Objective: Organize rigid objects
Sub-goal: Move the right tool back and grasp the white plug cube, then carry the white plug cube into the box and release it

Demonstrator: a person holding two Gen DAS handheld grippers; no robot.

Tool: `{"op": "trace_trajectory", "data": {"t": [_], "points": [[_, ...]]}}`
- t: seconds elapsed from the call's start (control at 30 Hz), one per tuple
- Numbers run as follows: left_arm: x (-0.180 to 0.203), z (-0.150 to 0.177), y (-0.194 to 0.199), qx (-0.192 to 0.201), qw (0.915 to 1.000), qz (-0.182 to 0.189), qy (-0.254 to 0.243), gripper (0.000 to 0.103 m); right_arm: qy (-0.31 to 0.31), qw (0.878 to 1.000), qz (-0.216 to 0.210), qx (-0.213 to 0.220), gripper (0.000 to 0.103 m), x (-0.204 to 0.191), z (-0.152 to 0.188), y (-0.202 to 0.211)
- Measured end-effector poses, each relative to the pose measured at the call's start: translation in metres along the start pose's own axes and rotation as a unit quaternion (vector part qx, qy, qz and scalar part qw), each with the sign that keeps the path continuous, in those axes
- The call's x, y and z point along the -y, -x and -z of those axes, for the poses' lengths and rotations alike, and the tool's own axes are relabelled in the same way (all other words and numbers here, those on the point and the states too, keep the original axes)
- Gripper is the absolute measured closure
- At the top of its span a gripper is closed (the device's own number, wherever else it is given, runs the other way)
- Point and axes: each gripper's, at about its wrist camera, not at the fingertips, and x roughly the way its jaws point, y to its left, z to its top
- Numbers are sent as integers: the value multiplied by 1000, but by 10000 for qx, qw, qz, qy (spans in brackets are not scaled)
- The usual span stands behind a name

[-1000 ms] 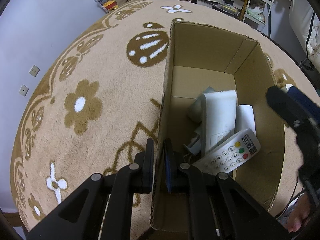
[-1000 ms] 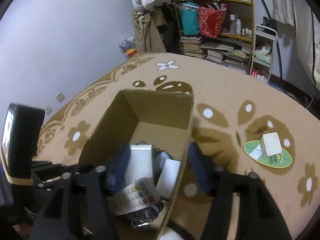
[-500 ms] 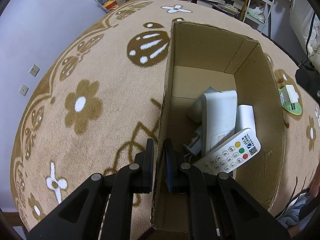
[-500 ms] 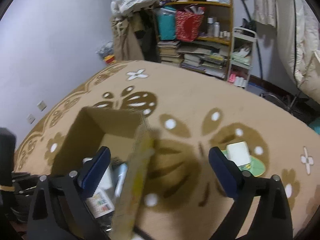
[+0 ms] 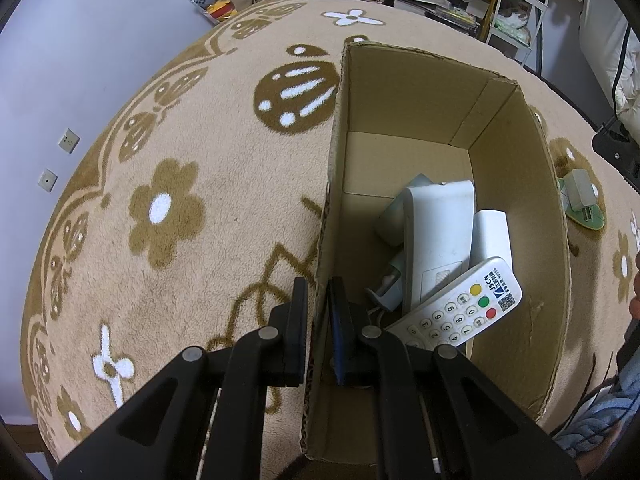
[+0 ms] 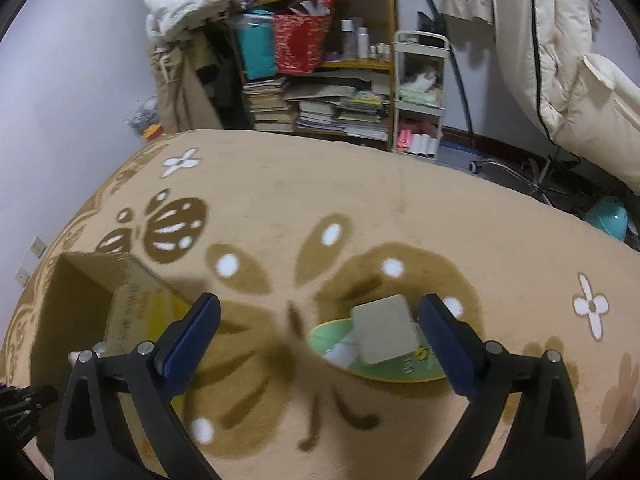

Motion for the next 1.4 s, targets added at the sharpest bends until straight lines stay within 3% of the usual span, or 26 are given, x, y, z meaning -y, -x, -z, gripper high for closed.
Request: {"op": "trace_trajectory", "data": {"t": [0.47,0.57,0.63,0.7,1.0,1.17,1.4], "points": [[2,0,-2,-5,10000,-34,-35,92,-228,9985,221,-449,0,37,19,-48],[3,1,-3,-16,10000,-57,-57,92,-205,9982,231,-512,14,40,26,-55],[2,0,-3,-22,10000,-32,-36,92,-107,9975,254,-655,39,40,30,-62],[0,0,-3,-28,10000,-10,-20,92,-47,9969,237,-744,52,42,34,-66],[0,-1,-3,-31,10000,-6,-15,92,-33,9972,407,-632,54,45,39,-60],[0,-1,-3,-33,10000,-9,-18,92,-126,9984,215,-508,54,41,32,-49],[0,-1,-4,-34,10000,-9,-21,92,-28,9989,-448,-144,54,12,9,-16]]}}
